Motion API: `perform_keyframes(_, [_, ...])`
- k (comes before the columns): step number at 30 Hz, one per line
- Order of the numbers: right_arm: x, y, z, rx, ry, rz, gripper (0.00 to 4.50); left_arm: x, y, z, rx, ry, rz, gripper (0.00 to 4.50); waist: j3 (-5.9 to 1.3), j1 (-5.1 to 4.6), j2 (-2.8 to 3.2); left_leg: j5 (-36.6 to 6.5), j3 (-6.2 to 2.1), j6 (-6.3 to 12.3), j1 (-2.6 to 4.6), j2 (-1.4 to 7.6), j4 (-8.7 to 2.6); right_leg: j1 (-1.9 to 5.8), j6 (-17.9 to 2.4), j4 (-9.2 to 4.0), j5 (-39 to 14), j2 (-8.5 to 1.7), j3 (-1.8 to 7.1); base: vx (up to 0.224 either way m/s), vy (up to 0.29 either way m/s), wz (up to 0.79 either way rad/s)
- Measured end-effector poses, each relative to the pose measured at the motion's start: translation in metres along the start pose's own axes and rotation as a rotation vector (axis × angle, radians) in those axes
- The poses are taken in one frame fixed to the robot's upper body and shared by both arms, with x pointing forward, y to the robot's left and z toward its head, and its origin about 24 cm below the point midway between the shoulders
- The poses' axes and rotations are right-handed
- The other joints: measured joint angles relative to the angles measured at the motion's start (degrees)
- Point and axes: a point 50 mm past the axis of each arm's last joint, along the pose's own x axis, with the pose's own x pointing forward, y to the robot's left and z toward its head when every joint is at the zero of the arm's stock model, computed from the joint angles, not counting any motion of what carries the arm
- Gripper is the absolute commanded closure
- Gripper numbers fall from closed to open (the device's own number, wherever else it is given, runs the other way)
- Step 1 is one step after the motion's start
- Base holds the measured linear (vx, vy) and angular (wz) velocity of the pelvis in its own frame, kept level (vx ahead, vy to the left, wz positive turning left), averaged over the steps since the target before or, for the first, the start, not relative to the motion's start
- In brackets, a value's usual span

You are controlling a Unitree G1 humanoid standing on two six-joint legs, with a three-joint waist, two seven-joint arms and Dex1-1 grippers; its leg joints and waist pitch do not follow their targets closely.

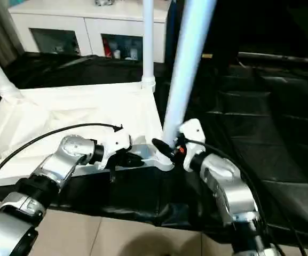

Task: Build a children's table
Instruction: Insert table leg to table base

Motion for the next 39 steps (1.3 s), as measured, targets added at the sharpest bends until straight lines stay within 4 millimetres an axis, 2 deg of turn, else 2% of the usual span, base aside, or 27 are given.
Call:
perform_keyframes(11, [-0.002, 0.005, -0.004, -0.026, 0.017, 0.192, 2.58, -0.011, -0.008, -0.004, 0.058, 0.026, -0.111, 4.50, -0.11, -0.46, 0.11, -0.1, -0.02, -0.09, 0.09, 0.04, -0.06, 0.06, 0.0, 0.00, 0.0, 0.03, -0.02, 0.000, 0.000, 0.00])
perform_keyframes(19, [-0.010, 0.016, -0.011, -0.055, 0.020, 0.302, 2.58, -0.017, -0.015, -0.008, 0.078, 0.056, -0.196, 4.50, -0.11, -0.08, 0.10, -0.2, -0.04, -0.26, 0.88, 0.02, -0.13, 0.76, 0.0, -0.06, -0.1, 0.03, -0.02, 0.000, 0.000, 0.00])
perform_keyframes(25, [-0.010, 0.017, -0.014, -0.052, 0.002, 0.285, 2.58, -0.017, -0.014, -0.009, 0.086, 0.056, -0.188, 4.50, -0.12, -0.10, 0.11, -0.2, -0.14, -0.27, 1.02, 0.01, -0.16, 0.99, 0.0, -0.19, -0.1, 0.03, -0.09, 0.000, 0.000, 0.00])
perform_keyframes(28, [-0.002, 0.014, -0.016, -0.034, -0.010, 0.205, 2.59, -0.015, -0.009, -0.010, 0.072, 0.063, -0.134, 4.50, -0.09, -0.56, 0.15, -0.2, -0.15, -0.28, 1.32, 0.00, -0.17, 1.29, 0.0, -0.31, -0.1, 0.03, -0.14, 0.000, 0.000, 0.00])
perform_keyframes(30, [0.006, 0.010, -0.016, -0.034, -0.011, 0.130, 2.59, -0.012, -0.004, -0.008, 0.066, 0.077, -0.083, 4.50, 0.04, -1.02, 0.34, -0.2, -0.28, -0.28, 1.61, -0.01, -0.14, 1.46, 0.0, -0.73, -0.1, 0.01, -0.44, 0.000, 0.000, 0.00])
perform_keyframes(31, [0.010, 0.007, -0.015, -0.031, -0.017, 0.077, 2.59, -0.009, -0.001, -0.008, 0.045, 0.075, -0.047, 4.50, 0.25, -1.54, 0.68, -0.2, -0.51, -0.27, 1.54, 0.03, -0.17, 1.69, 0.0, -1.34, -0.1, -0.03, -0.98, 0.000, 0.000, 0.00])
perform_keyframes(34, [0.019, 0.002, -0.013, -0.017, -0.028, -0.032, 2.59, -0.004, 0.004, -0.007, -0.001, 0.074, 0.009, 4.50, 0.89, -2.99, 1.78, -0.2, -1.46, -0.21, 1.49, 0.46, -0.37, 3.17, 0.1, -3.56, -0.1, -0.22, -3.27, -0.034, 0.029, -0.03])
perform_keyframes(35, [0.024, 0.001, -0.013, -0.010, -0.030, -0.078, 2.59, -0.002, 0.006, -0.006, -0.021, 0.079, 0.032, 4.50, 1.08, -3.26, 1.98, -0.2, -1.71, -0.22, 1.35, 0.67, -0.43, 3.60, 0.1, -3.47, -0.1, -0.09, -3.34, -0.071, 0.016, -0.04])
perform_keyframes(36, [0.029, -0.002, -0.013, 0.003, -0.030, -0.139, 2.59, 0.001, 0.009, -0.003, -0.042, 0.089, 0.059, 4.50, 1.42, -3.19, 1.71, -0.2, -1.48, -0.22, 1.52, 0.50, -0.27, 3.14, 0.1, -0.47, -2.0, -0.14, -1.66, -0.071, 0.016, -0.04])
perform_keyframes(37, [0.036, -0.004, -0.014, 0.027, -0.028, -0.211, 2.59, 0.006, 0.012, -0.002, -0.072, 0.100, 0.101, 4.50, 1.45, -3.07, 0.55, -0.2, -0.55, -0.23, 2.15, 0.01, -0.28, 3.25, 0.3, 1.69, -2.6, -0.33, 0.88, -0.052, -0.031, 0.09])
perform_keyframes(38, [0.042, -0.008, -0.010, 0.032, -0.025, -0.268, 2.59, 0.008, 0.016, 0.001, -0.080, 0.111, 0.143, 4.50, 1.40, -2.61, -0.75, -0.2, -0.34, -0.30, 2.87, -0.51, 0.05, 2.66, 1.1, 2.43, -2.5, -0.26, 1.83, 0.030, -0.052, 0.08])
perform_keyframes(39, [0.047, -0.012, -0.008, 0.032, -0.020, -0.329, 2.59, 0.015, 0.018, 0.005, -0.102, 0.112, 0.188, 4.50, 1.34, -2.04, -0.68, -0.7, -0.64, -0.56, 2.65, -0.88, 0.01, 2.23, 1.0, 2.26, -2.7, -0.26, 1.60, 0.030, -0.052, 0.08])
